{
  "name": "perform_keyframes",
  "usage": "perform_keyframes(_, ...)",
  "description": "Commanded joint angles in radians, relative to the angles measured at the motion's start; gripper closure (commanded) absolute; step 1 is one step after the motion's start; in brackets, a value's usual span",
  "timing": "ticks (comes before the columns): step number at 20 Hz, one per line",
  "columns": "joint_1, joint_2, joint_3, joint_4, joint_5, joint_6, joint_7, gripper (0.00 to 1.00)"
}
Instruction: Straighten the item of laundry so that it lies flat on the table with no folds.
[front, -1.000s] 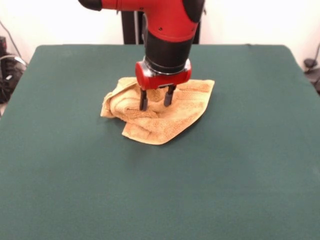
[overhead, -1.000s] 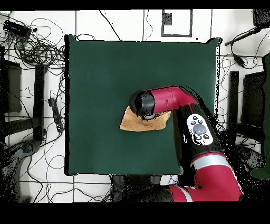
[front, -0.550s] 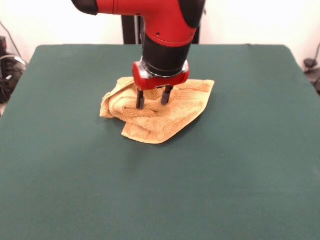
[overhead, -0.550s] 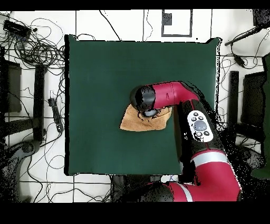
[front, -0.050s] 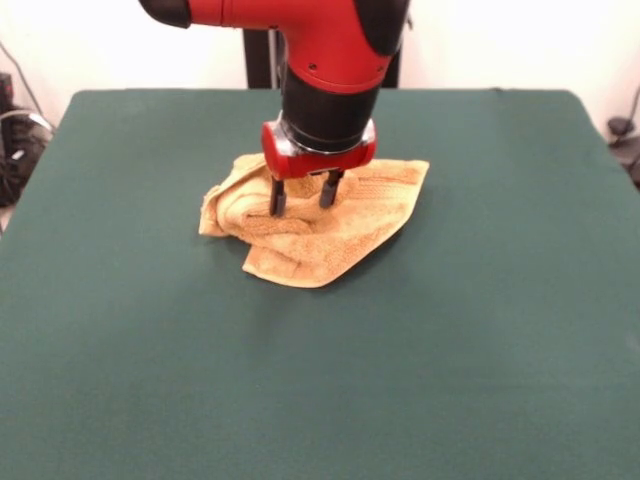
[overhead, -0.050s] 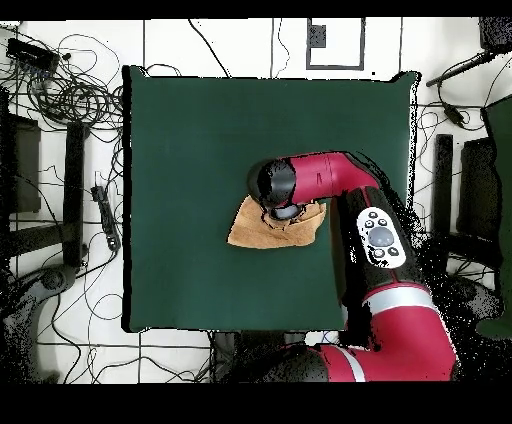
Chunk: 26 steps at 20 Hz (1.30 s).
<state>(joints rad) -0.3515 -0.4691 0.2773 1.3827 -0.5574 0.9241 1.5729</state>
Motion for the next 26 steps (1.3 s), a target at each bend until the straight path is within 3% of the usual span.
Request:
perform_keyframes(1,0.031,0.036,0.072,0.083,0.021,0.055,-0.08,0.0)
perform_keyframes(8,0.05,0.069,0.026,0.091,0.018,0.112,-0.034,0.0)
perform_keyframes(19,0.106,0.097,-0.012,0.036,-0.039,0.335,-0.125,0.0)
perform_keyframes(26,0.119,0.112,-0.023,0.02,-0.076,0.412,-0.15,0.0)
